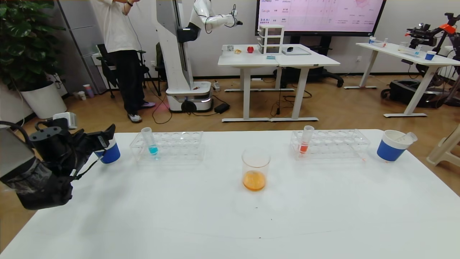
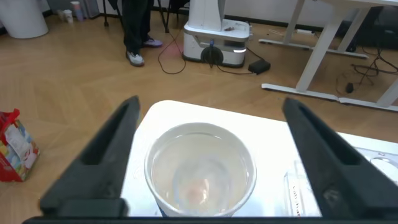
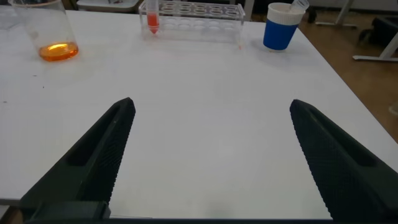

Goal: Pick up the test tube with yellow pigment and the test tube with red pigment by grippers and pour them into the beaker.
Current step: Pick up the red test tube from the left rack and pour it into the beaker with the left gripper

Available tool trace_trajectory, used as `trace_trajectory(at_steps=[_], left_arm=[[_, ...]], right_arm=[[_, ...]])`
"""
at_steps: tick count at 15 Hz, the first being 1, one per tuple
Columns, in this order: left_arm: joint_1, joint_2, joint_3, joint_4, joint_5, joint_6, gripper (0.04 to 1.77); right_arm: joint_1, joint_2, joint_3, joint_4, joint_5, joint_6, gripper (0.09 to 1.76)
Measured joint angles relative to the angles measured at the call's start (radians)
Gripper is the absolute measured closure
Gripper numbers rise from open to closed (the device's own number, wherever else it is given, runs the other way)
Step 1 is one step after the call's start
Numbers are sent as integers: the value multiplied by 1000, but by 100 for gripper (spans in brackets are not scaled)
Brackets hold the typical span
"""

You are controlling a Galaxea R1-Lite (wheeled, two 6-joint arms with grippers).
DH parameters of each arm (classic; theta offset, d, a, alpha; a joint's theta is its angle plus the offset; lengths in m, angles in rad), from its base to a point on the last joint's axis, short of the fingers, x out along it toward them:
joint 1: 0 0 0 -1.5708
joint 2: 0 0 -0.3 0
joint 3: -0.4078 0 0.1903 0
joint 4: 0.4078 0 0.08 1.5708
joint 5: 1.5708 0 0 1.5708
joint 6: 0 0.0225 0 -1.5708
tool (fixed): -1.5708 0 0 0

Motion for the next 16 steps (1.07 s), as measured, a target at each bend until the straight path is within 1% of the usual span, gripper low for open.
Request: trace_trajectory(at_steps=[1,5,8,10,13,16], left_arm=[[0,0,3,0,0,0,6],[0,-7,-5,1,0,1,6],[-30,-50,-24,36,0,1,6],[-81,-99,-48,117,5,0,6],[-188,-170,-107,219,17,0,6],[-288,-202,-146,256,97,3,6]], right_arm=[[0,0,0,0,0,0,11],[0,0,0,0,0,0,11],[0,0,0,0,0,0,11],[0,0,0,0,0,0,11],[0,0,0,0,0,0,11],[0,0,0,0,0,0,11]])
